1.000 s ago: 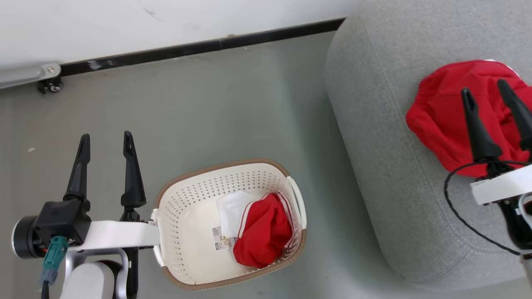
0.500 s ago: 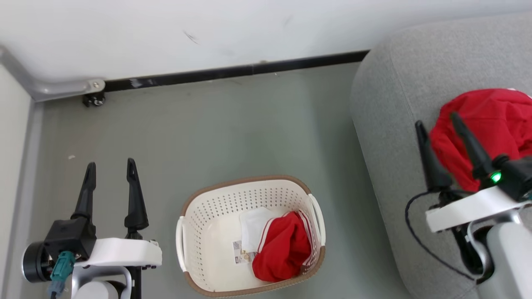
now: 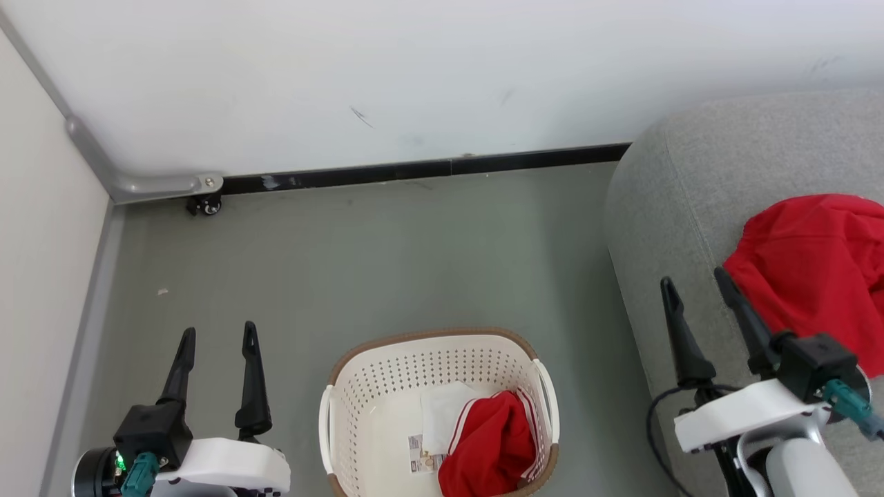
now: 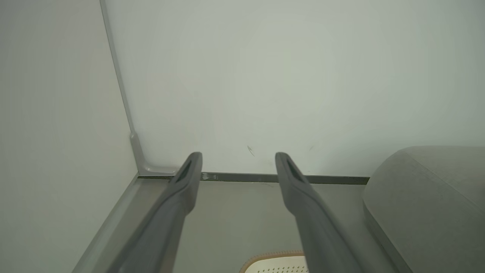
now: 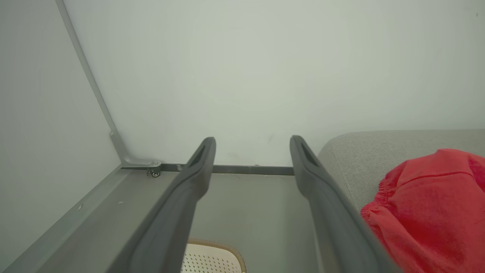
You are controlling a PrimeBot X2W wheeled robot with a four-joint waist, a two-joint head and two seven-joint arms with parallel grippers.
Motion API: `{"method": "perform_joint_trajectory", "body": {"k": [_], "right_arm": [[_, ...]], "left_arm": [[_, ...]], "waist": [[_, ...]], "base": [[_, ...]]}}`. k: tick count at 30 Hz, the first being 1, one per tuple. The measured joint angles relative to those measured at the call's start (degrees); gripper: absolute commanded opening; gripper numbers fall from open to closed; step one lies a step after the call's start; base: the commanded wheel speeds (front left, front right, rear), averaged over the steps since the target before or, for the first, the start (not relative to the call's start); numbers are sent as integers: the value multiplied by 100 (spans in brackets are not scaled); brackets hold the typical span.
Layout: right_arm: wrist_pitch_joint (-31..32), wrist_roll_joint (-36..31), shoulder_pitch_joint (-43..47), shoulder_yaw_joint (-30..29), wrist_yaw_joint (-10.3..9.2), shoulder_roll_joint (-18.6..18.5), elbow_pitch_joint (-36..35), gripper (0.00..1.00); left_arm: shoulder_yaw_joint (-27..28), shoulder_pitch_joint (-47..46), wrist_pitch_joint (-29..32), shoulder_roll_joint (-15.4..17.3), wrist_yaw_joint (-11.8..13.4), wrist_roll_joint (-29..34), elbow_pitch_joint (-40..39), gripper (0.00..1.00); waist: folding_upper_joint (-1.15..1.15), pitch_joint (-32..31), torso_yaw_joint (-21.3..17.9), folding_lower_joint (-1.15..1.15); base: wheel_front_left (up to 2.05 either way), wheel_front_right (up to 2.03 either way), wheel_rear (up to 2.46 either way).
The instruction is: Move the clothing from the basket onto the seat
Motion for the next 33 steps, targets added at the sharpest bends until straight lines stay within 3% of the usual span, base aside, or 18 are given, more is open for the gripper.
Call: {"method": "perform_joint_trajectory", "body": {"k": [13, 33], "right_arm": [[-48, -283, 645, -285, -1, 307, -33, 100], [-47, -388, 817, -436, 0, 390, -488, 100]], "left_arm": [[-34, 265, 0, -1, -56, 1, 227, 100], [0, 320, 0, 4, -108, 43, 130, 100]], "waist": [[0, -378, 104, 0], [0, -242, -28, 0]], "base": [[0, 0, 0], [0, 0, 0]]}}
